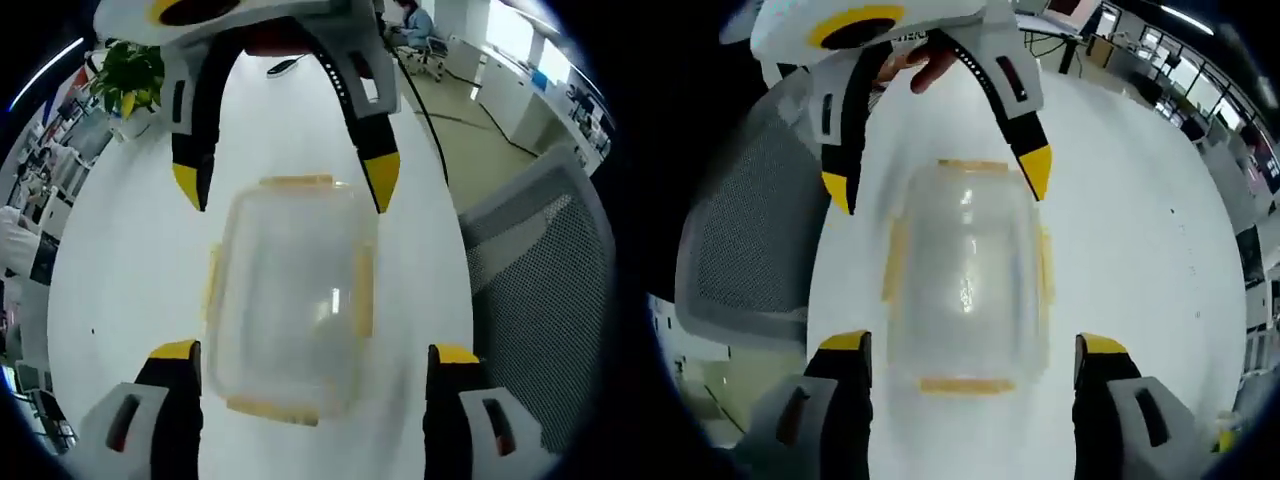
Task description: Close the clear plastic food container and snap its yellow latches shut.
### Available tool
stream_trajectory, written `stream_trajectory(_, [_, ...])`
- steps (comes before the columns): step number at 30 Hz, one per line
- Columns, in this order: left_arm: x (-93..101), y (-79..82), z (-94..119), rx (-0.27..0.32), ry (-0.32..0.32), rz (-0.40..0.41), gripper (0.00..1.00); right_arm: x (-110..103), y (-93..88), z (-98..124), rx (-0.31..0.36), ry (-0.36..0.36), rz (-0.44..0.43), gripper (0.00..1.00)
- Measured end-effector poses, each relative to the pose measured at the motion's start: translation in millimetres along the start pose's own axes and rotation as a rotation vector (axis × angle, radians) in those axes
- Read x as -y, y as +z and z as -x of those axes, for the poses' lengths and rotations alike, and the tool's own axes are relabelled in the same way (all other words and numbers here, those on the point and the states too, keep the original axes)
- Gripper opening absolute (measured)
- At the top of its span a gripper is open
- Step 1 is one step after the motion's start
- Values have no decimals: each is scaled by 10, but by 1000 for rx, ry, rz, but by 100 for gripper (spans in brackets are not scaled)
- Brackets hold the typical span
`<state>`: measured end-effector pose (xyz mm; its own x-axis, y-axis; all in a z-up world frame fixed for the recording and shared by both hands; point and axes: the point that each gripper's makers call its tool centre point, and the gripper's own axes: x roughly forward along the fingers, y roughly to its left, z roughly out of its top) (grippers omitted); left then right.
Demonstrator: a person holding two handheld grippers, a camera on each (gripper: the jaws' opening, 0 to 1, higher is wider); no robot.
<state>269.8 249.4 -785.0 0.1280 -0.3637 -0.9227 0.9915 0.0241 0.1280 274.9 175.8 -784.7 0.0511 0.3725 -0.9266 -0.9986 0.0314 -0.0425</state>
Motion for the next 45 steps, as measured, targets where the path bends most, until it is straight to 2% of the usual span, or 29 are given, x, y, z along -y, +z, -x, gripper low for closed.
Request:
stream_trajectory(4, [-63, -39, -77, -38, -15, -13, 93, -21, -21, -75, -11, -5, 10, 82])
stream_trajectory(7, [-53, -128, -161, -83, -44, -25, 94, -2, -97, -138, -65, -19, 35, 81])
stream_trajectory(10, [-85, -174, -261, -110, -33, -50, 94, -3, -169, -164, -104, -17, 48, 75])
stream_trajectory(12, [-111, -179, -288, -119, -23, -52, 92, 4, -164, -165, -98, -23, 57, 75])
stream_trajectory(14, [-210, -195, -289, -144, 24, -84, 81, 9, -159, -159, -98, -20, 59, 74])
stream_trajectory(18, [-195, -194, -291, -149, 0, -74, 81, 20, -159, -160, -87, -18, 55, 73])
stream_trajectory(24, [-185, -223, -285, -159, 5, -71, 81, 8, -138, -166, -94, -20, 61, 72])
stream_trajectory(32, [-177, -388, -220, -161, 14, -48, 81, 20, 31, -241, -89, -14, 84, 72])
stream_trajectory(39, [-211, -679, -117, -188, 23, -29, 81, 62, 300, -351, -68, -9, 105, 72])
stream_trajectory(45, [-285, -924, -38, -183, 29, -4, 81, 140, 542, -455, -46, -1, 127, 72])
